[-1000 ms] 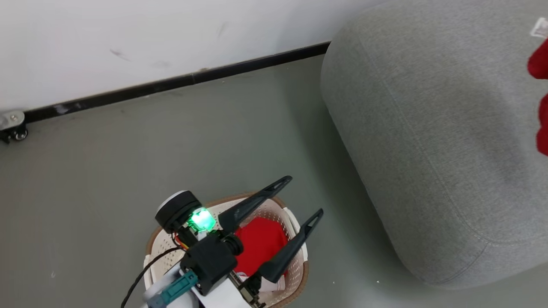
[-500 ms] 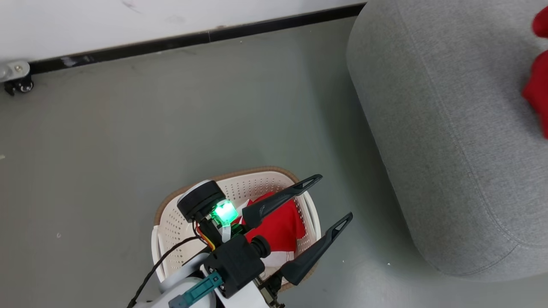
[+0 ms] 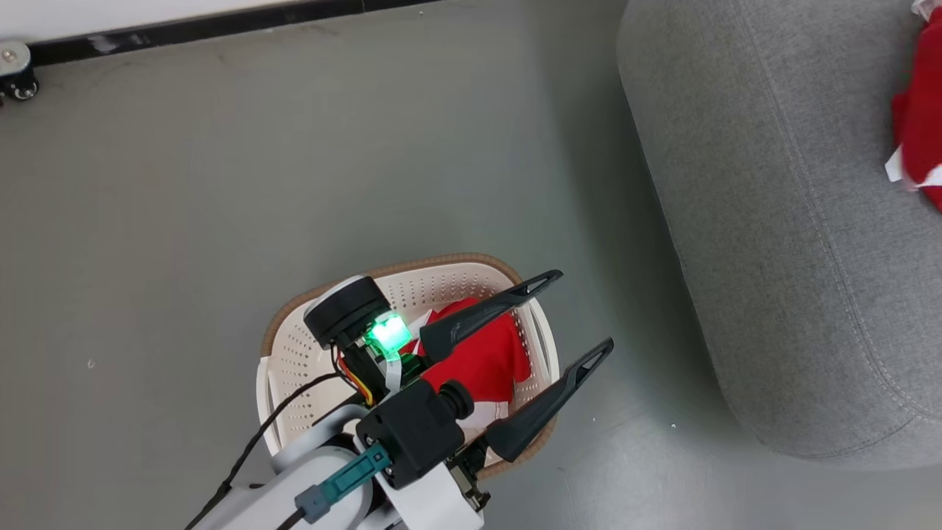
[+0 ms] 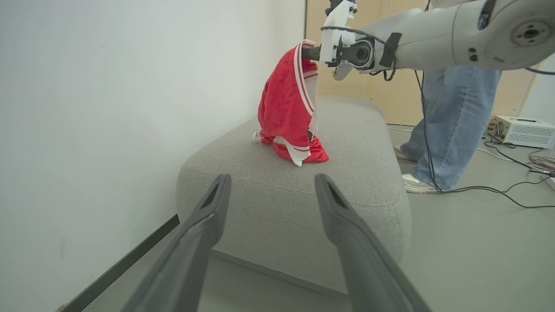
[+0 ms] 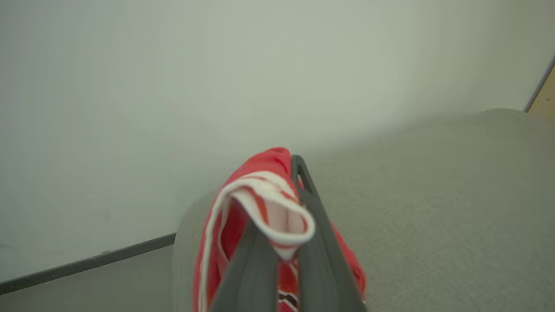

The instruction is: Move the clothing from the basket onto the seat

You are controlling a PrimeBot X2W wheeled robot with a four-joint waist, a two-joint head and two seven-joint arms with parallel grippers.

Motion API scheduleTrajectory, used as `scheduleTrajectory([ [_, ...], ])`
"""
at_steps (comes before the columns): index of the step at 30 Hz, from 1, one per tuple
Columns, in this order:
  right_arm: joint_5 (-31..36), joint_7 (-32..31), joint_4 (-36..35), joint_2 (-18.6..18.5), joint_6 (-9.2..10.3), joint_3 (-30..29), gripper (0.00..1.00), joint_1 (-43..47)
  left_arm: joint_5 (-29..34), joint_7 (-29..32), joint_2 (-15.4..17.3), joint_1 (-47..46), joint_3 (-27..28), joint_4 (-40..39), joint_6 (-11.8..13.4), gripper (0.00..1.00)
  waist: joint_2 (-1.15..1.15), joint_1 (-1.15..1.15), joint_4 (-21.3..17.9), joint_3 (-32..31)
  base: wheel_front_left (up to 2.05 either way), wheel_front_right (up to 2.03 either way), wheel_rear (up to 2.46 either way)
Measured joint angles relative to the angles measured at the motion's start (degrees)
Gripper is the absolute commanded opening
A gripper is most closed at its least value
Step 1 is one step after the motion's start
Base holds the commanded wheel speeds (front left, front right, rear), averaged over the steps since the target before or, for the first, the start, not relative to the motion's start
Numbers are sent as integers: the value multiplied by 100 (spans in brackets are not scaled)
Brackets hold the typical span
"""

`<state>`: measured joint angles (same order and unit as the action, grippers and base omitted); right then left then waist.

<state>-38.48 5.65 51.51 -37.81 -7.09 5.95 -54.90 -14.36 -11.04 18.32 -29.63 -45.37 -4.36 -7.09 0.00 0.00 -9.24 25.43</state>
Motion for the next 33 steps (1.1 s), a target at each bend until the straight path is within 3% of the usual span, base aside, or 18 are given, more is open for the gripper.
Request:
scheduleTrajectory([
  [10, 193, 349, 308, 459, 1, 249, 0, 564, 1, -9, 68, -148, -7, 165, -1, 100, 0, 0, -34, 213, 0, 0, 0],
  [24, 360, 648, 672, 549, 1, 234, 2, 776, -1, -115, 97, -183, -70, 493, -4, 100, 0, 0, -185, 154, 0, 0, 0],
  [25, 357, 656, 687, 564, 1, 208, 11, 777, -1, -119, 99, -183, -85, 513, -4, 100, 0, 0, -199, 143, 0, 0, 0],
  [27, 345, 698, 700, 608, 0, 189, 40, 776, -2, -135, 101, -183, -116, 543, -4, 100, 0, 0, -228, 119, 0, 0, 0],
  [28, 344, 700, 711, 633, 1, 185, 62, 777, -2, -136, 101, -183, -126, 554, -4, 100, 0, 0, -242, 106, 0, 0, 0],
  [29, 344, 703, 721, 658, 1, 183, 94, 778, -2, -140, 101, -183, -134, 567, -4, 100, 0, 0, -256, 91, 0, 0, 0],
  [30, 346, 704, 728, 671, 1, 189, 100, 783, -2, -153, 100, -183, -141, 582, -4, 100, 0, 0, -270, 77, 0, 0, 0],
  [33, 364, 747, 738, 670, 0, 220, 100, 797, -4, -159, 102, -183, -167, 638, -5, 100, 0, 0, -309, 26, 0, 0, 0],
])
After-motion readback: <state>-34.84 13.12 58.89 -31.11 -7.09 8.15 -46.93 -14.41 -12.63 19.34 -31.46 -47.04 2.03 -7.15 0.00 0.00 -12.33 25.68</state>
